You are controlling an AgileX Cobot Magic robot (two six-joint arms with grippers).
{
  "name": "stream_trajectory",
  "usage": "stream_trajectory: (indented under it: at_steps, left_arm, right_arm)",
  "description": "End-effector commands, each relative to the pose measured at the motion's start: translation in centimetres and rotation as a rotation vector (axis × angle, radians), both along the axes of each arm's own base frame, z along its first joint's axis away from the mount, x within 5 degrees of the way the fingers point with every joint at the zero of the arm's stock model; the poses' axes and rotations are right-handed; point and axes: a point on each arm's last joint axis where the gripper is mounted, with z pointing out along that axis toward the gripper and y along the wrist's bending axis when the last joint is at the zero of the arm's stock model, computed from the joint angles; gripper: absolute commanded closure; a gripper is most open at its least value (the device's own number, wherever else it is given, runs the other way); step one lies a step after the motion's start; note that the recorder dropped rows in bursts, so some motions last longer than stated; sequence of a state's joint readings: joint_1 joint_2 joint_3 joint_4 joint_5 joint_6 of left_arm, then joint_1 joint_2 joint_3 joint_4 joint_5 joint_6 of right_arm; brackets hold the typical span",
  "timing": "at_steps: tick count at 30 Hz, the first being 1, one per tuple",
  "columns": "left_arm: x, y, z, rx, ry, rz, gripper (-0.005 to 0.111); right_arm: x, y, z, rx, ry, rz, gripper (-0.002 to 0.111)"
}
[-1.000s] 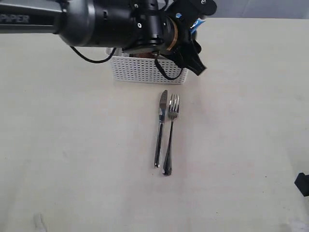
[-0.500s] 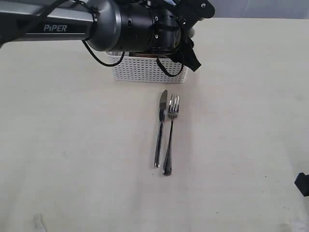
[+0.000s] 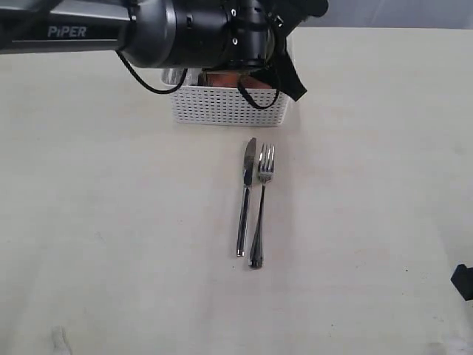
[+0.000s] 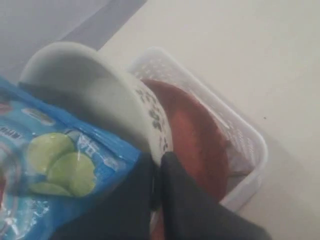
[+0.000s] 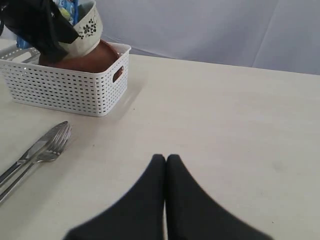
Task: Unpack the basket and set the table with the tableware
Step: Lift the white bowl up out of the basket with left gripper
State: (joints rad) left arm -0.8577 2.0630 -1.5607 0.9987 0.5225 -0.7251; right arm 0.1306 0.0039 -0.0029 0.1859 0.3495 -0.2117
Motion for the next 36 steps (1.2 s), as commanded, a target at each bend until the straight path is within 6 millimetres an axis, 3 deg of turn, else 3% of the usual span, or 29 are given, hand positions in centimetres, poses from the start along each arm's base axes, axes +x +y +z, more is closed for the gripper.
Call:
stream_trajectory:
  at_steps: [1, 4, 8, 16, 20, 27, 31, 36]
  left_arm:
    - [-0.8, 0.2, 4.4, -0.127, -0.049, -0.027, 0.107]
    - [-1.4, 0.1, 5.7, -0.268, -0.004, -0.005, 0.107]
    - [-2.4, -0.7, 5.6, -0.318, 0.05, -0.002, 0.107]
    - [-7.7, -4.5, 5.3, -0.051, -0.024, -0.26, 0.107]
    - [-8.3, -5.0, 5.6, -0.072, -0.05, -0.273, 0.107]
    - [-3.8, -2.6, 6.0, -0.517, 0.089, -0.031, 0.107]
    - [-1.4, -1.0, 5.4, -0.789, 0.184, -0.073, 0.107]
    - [1.6, 1.3, 4.0, -0.831, 0.193, -0.014, 0.107]
  right_arm:
    - [0.0, 0.0, 0.0, -0.006, -0.008, 0.001, 0.109]
    - [0.0, 0.0, 0.0, -0.006, -0.008, 0.001, 0.109]
    - [0.0, 0.0, 0.0, -0.006, -0.008, 0.001, 0.109]
    - [0.0, 0.0, 0.0, -0.006, -0.008, 0.001, 0.109]
    - [0.0, 0.0, 0.0, -0.006, -0.008, 0.001, 0.109]
    - [0.0, 0.0, 0.0, -0.006, -0.008, 0.001, 0.109]
    - [0.0, 0.0, 0.0, -0.006, -0.008, 0.001, 0.109]
    - [0.0, 0.0, 0.0, -0.006, -0.008, 0.001, 0.109]
